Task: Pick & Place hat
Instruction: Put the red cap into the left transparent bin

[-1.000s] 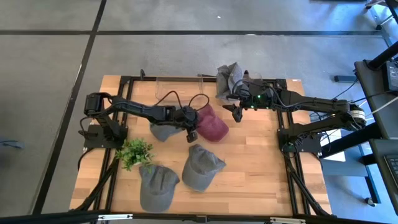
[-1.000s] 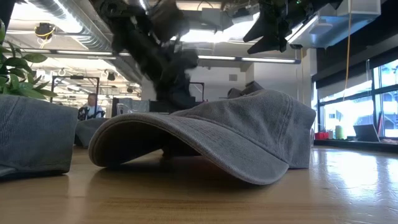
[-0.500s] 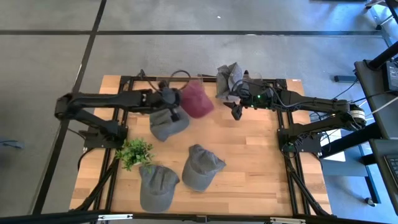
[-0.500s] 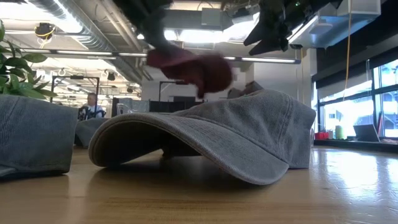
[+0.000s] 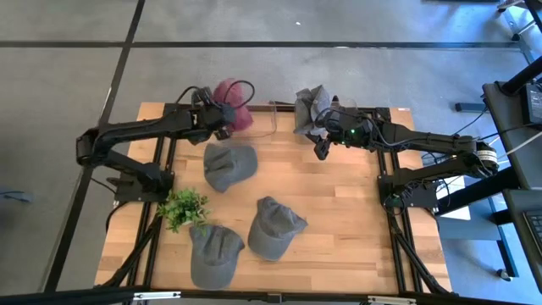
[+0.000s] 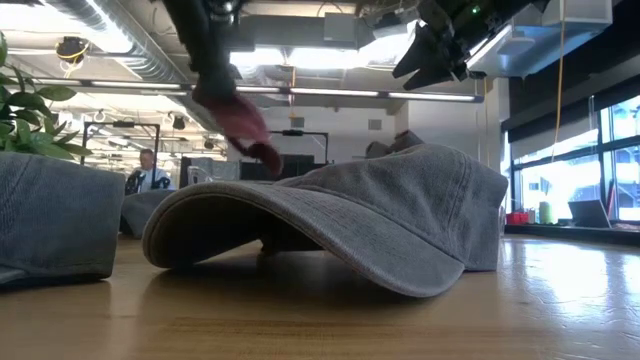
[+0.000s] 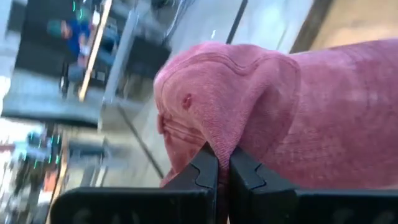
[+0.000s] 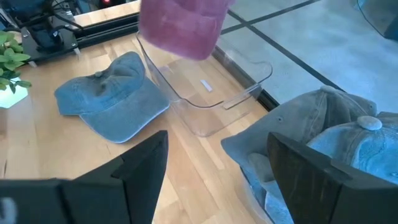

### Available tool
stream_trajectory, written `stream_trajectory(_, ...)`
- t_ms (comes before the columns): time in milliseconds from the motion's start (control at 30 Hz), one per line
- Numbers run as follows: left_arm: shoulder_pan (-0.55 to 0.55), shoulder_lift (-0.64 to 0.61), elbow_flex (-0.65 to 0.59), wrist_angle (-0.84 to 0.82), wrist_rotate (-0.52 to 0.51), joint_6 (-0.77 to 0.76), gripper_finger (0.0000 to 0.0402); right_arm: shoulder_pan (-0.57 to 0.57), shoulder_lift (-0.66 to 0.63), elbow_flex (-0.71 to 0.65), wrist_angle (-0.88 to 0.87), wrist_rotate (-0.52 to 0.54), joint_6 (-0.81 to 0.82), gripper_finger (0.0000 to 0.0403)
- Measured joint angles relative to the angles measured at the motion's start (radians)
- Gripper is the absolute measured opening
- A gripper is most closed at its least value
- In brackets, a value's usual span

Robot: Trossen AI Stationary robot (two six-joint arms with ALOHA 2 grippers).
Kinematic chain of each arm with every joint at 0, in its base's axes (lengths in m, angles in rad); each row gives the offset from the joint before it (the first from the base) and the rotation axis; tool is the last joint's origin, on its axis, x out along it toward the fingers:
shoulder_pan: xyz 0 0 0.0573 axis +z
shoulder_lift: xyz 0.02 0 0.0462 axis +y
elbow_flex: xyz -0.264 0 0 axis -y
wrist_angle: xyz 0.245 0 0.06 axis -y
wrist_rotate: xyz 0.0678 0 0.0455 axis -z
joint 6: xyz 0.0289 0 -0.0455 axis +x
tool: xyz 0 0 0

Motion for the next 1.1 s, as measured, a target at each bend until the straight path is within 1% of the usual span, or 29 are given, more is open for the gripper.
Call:
stream_trajectory(100,0.036,0.036,-0.019,-0.012,-0.051,-0.072,0.0004,0.000,0.000,0.000,0.000,0.000,-0.001,0.0273)
stream_trajectory(200,0.063,0.054,-0.069,0.029,-0.088,-0.122,0.0004,0.000,0.000,0.000,0.000,0.000,-0.001,0.0273)
stream_trajectory(267,0.072,0.064,-0.093,0.038,-0.096,-0.169,0.0004,0.000,0.000,0.000,0.000,0.000,-0.001,0.0273)
stream_trajectory(400,0.075,0.092,-0.134,0.047,-0.151,-0.236,0.0004,0.000,0.000,0.000,-0.001,0.015,-0.003,0.0273)
stream_trajectory(467,0.074,0.109,-0.139,0.048,-0.139,-0.266,0.0005,0.000,0.000,0.000,-0.001,0.019,-0.004,0.0273)
stream_trajectory(700,0.063,0.151,-0.139,0.063,0.017,-0.301,0.0028,-0.010,0.000,0.000,-0.001,0.018,-0.005,0.0273)
stream_trajectory(767,0.056,0.158,-0.139,0.063,0.003,-0.325,0.0029,-0.009,0.000,0.000,-0.001,0.018,-0.014,0.0273)
stream_trajectory(833,0.048,0.162,-0.139,0.061,-0.068,-0.332,0.0024,-0.009,0.000,0.000,-0.001,0.018,-0.023,0.0273)
stream_trajectory(900,0.040,0.162,-0.139,0.061,-0.117,-0.298,0.0017,-0.009,0.000,0.000,-0.001,0.018,-0.024,0.0273)
stream_trajectory(967,0.030,0.162,-0.139,0.060,-0.112,-0.258,0.0012,-0.009,0.000,0.000,-0.001,0.018,-0.025,0.0273)
stream_trajectory(1100,0.010,0.161,-0.139,0.061,-0.027,-0.253,0.0012,-0.009,0.000,0.000,-0.002,0.018,-0.025,0.0273)
